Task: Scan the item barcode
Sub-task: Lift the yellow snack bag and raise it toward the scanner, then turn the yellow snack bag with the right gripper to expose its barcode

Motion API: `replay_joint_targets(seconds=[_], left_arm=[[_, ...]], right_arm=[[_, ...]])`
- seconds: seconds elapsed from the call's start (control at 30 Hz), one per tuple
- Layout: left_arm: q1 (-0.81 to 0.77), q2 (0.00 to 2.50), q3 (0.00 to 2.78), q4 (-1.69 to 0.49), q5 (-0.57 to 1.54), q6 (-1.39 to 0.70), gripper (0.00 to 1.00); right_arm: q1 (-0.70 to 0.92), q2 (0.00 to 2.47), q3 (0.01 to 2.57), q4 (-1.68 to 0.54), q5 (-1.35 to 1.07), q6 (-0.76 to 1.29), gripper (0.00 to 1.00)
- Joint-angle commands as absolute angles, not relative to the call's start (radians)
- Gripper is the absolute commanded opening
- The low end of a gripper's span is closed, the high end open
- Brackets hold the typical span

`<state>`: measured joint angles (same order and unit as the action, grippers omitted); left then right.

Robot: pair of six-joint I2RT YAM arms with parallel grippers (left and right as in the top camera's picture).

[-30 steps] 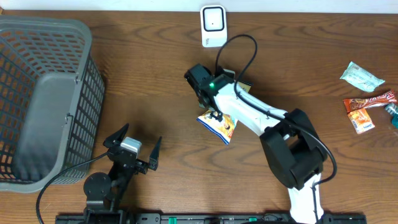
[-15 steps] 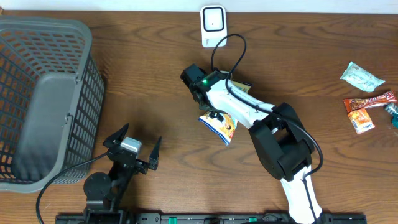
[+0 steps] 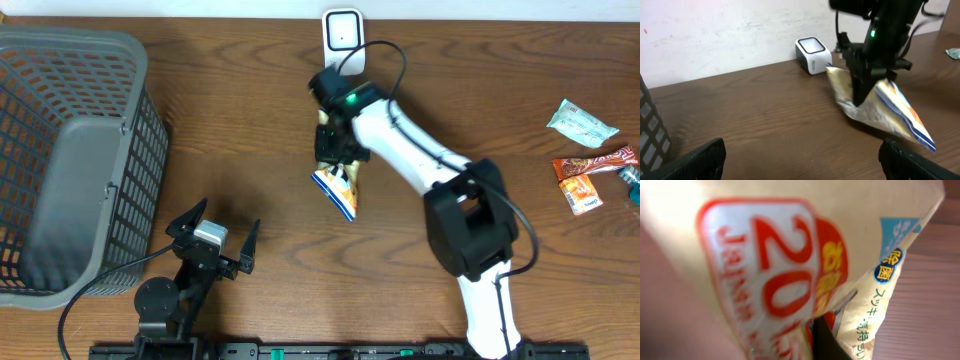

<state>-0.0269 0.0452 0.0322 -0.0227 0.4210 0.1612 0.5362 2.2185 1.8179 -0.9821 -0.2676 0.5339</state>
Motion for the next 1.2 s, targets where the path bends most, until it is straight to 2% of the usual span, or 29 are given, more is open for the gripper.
replay_joint_targets(seconds=[0.0, 0.1, 0.2, 0.4, 0.53, 0.73, 1.0, 1.17], left_arm=[[-0.021, 0.044, 0.004, -0.039, 0.441, 0.16, 0.98], [-0.021, 0.044, 0.004, -0.039, 0.441, 0.16, 0.98], [-0.021, 0.044, 0.004, -0.039, 0.441, 0.16, 0.98], [-0.021, 0.044, 0.004, -0.039, 0.441, 0.16, 0.98], [-0.021, 0.044, 0.004, -0.039, 0.441, 0.16, 0.98], [-0.021, 0.044, 0.004, -0.039, 0.441, 0.16, 0.98], [-0.021, 0.044, 0.004, -0.039, 0.441, 0.16, 0.98], [-0.021, 0.044, 0.004, -0.039, 0.441, 0.16, 0.98]], right_arm=[[0.475, 2.164, 1.829, -1.018, -0.895, 0.227, 0.01], [0.419, 2.167, 1.806, -1.114, -1.206, -0.078, 0.01], [0.405, 2.167, 1.743, -1.174, -1.328, -0.3, 0.01], [0.406, 2.167, 1.587, -1.167, -1.47, -0.62, 0.01], [0.406, 2.167, 1.51, -1.167, -1.56, -0.728, 0.01], [0.411, 2.167, 1.465, -1.171, -1.562, -0.868, 0.01], [0.414, 2.167, 1.464, -1.221, -1.561, -0.883, 0.01], [0.415, 2.167, 1.464, -1.313, -1.562, -0.994, 0.01]])
